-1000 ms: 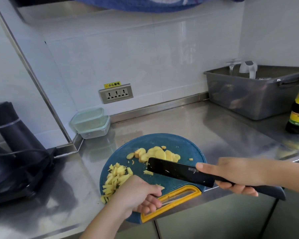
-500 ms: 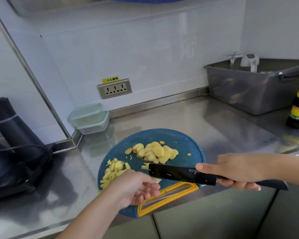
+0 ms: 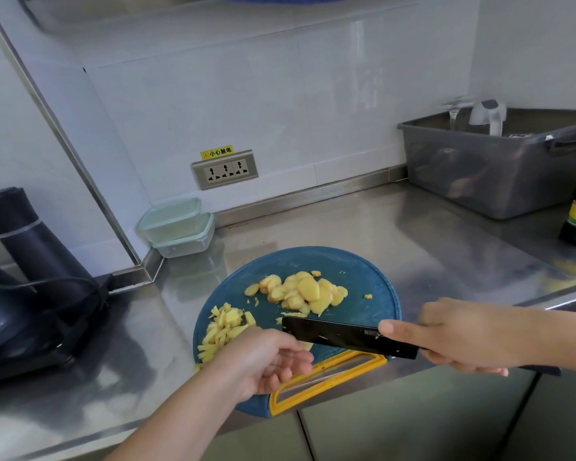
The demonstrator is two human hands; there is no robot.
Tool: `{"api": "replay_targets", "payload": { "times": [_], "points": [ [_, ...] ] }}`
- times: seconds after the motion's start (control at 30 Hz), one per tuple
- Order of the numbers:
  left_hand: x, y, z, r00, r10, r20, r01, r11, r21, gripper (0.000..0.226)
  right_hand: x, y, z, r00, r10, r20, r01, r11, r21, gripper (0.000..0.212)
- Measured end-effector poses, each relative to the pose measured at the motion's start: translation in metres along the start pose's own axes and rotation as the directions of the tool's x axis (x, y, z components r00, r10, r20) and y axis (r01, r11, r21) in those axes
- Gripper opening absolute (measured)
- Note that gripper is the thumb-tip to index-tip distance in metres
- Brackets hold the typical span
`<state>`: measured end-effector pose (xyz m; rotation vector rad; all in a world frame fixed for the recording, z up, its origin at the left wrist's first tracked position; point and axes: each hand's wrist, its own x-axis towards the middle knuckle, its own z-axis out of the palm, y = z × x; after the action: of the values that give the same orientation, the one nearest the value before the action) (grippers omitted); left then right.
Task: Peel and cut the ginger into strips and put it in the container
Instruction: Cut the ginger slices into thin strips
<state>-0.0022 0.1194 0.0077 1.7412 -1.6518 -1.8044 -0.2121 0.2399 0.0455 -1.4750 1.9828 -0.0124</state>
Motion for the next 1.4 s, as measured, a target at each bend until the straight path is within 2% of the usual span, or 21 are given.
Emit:
{"api": "replay_targets", "payload": {
  "times": [0.17,0.23,0.27,0.37,0.43,0.53,0.6,0.7,0.73,0.8,0.9,0.97,1.1,1.27,1.33,1.4],
  "points": [
    [-0.006,0.000,-0.003,1.000,0.024,0.019,-0.025,0.998,0.057,0.019,-0.001,0.004,0.002,1.000,-0.007,-0.023,0.007,1.000,-0.010,0.071],
    [-0.009,-0.001,-0.007,0.992,0.124,-0.002,-0.122,0.980,0.157,0.020,-0.002,0.006,0.002,1.000,-0.009,-0.024,0.009,1.000,0.022,0.071],
    [-0.010,-0.002,-0.009,0.975,0.219,-0.034,-0.205,0.950,0.234,0.018,-0.002,0.007,0.001,1.000,-0.007,-0.024,0.008,0.999,0.048,0.070],
    [-0.008,-0.003,-0.015,0.825,0.554,-0.110,-0.417,0.729,0.543,0.003,-0.002,0.008,-0.006,1.000,0.004,-0.023,-0.001,0.992,0.128,0.067],
    [-0.006,-0.003,-0.012,0.763,0.645,-0.043,-0.461,0.590,0.663,0.012,-0.002,0.007,-0.011,1.000,0.016,-0.018,-0.013,0.988,0.157,0.068],
    [-0.004,-0.005,-0.003,0.742,0.670,0.025,-0.472,0.496,0.728,0.015,-0.002,0.006,-0.014,0.999,0.044,-0.007,-0.042,0.986,0.163,0.068],
    [-0.004,-0.006,0.003,0.730,0.683,-0.011,-0.438,0.480,0.760,0.007,-0.004,0.007,-0.015,0.999,0.052,0.000,-0.052,0.987,0.155,0.068],
    [-0.001,-0.005,0.007,0.750,0.652,-0.108,-0.278,0.461,0.843,0.031,-0.005,0.009,-0.013,0.999,0.055,-0.001,-0.054,0.989,0.138,0.069],
    [0.000,-0.003,0.008,0.777,0.616,-0.131,-0.236,0.477,0.847,0.039,-0.005,0.009,-0.012,0.998,0.055,0.002,-0.055,0.989,0.137,0.069],
    [0.001,0.002,0.008,0.859,0.490,-0.147,-0.212,0.603,0.769,0.042,-0.006,0.007,-0.010,0.998,0.055,0.017,-0.056,0.990,0.133,0.068],
    [-0.002,0.009,0.000,0.963,0.253,-0.094,-0.172,0.844,0.509,0.040,-0.007,0.002,-0.007,0.998,0.051,0.047,-0.056,0.991,0.122,0.068],
    [-0.004,0.010,-0.007,0.990,0.138,-0.035,-0.116,0.921,0.371,0.035,-0.006,-0.001,-0.006,0.996,0.057,0.070,-0.065,0.992,0.113,0.068],
    [-0.004,0.005,-0.012,0.995,0.010,0.096,-0.028,0.983,0.182,0.024,-0.004,-0.005,-0.004,0.993,0.072,0.091,-0.080,0.993,0.088,0.068],
    [-0.003,0.008,-0.006,0.988,-0.070,0.138,0.077,0.996,-0.043,0.024,-0.001,-0.013,-0.003,0.988,0.118,0.104,-0.128,0.987,0.100,0.065],
    [-0.006,0.009,-0.003,0.984,-0.041,0.174,0.055,0.996,-0.075,0.024,0.002,-0.017,-0.002,0.987,0.120,0.106,-0.130,0.987,0.092,0.066],
    [-0.011,0.008,0.000,0.984,0.061,0.166,-0.053,0.997,-0.051,0.021,0.004,-0.018,-0.004,0.988,0.124,0.088,-0.131,0.988,0.080,0.067]
  ]
}}
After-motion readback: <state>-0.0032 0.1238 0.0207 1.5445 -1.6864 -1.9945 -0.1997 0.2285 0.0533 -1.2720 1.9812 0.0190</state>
